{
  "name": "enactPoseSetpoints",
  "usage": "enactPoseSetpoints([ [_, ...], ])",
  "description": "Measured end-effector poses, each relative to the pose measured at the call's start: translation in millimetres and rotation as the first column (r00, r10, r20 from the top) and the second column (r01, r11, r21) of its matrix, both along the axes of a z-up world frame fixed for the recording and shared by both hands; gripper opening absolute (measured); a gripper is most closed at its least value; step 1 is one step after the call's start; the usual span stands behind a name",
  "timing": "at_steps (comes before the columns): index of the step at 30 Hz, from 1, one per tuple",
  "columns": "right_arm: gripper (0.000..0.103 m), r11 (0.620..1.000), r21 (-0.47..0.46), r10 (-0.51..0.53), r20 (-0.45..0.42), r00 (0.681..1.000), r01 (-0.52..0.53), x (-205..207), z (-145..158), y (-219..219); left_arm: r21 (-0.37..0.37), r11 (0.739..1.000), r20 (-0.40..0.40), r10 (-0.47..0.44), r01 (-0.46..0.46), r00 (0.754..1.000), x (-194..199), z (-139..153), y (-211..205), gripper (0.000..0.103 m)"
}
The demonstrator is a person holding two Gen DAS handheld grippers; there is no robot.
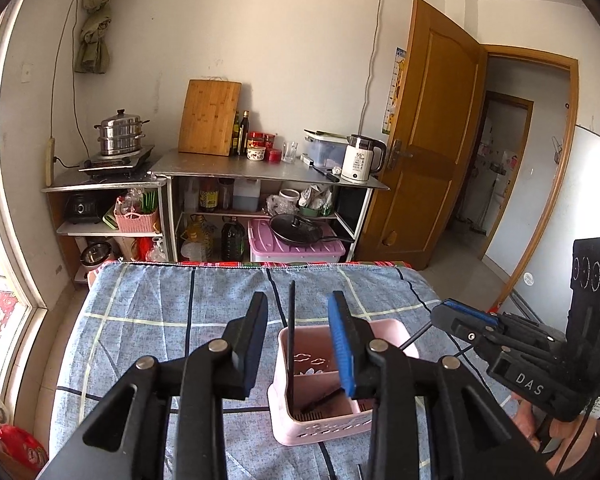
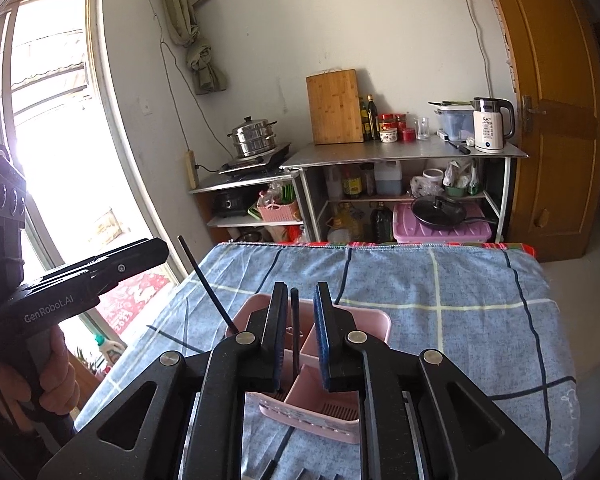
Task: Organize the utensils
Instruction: 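Open the right gripper to drop the chopsticks into the basket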
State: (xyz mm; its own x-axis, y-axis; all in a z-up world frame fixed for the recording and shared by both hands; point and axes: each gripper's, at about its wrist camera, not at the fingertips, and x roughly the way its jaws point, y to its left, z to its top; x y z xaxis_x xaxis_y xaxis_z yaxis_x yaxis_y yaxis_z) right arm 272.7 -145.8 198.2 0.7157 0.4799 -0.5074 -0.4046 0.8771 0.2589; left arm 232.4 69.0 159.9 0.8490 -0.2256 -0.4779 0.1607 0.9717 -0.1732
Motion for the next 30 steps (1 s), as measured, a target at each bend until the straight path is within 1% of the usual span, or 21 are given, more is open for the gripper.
enactPoseSetpoints([
  [5,0.014,1.0,0.019,-0.006,0.046,0.999,0.005,-28,12,-18,0.004,1.0,0.039,0.001,-0.001,0.999,-30,3,1,0.035],
  [8,0.014,1.0,0.026,-0.006,0.071,0.997,0.004,-50,14,-27,-0.002,1.0,0.053,-0.006,0.006,0.999,-52,-1,0,0.035],
  [11,0.014,0.999,0.037,0.0,0.086,0.996,-0.003,-72,11,-36,-0.012,1.0,0.049,-0.022,0.022,0.999,-70,-11,-2,0.035],
  [16,0.014,0.999,0.034,-0.009,0.102,0.995,0.006,-105,1,-50,-0.005,0.999,0.032,-0.044,0.044,0.999,-96,-29,-9,0.035],
  [19,0.014,0.999,0.054,-0.012,0.084,0.996,0.007,-120,-10,-60,-0.004,0.999,0.017,-0.051,0.051,0.999,-111,-44,-14,0.035],
  [22,0.014,0.997,0.075,-0.012,0.049,0.999,0.009,-129,-23,-67,-0.008,0.998,-0.015,-0.063,0.062,0.998,-124,-62,-20,0.035],
  [30,0.014,0.998,0.059,-0.034,-0.019,0.999,0.035,-148,-57,-77,-0.024,0.997,-0.102,-0.069,0.067,0.992,-139,-103,-28,0.035],
])
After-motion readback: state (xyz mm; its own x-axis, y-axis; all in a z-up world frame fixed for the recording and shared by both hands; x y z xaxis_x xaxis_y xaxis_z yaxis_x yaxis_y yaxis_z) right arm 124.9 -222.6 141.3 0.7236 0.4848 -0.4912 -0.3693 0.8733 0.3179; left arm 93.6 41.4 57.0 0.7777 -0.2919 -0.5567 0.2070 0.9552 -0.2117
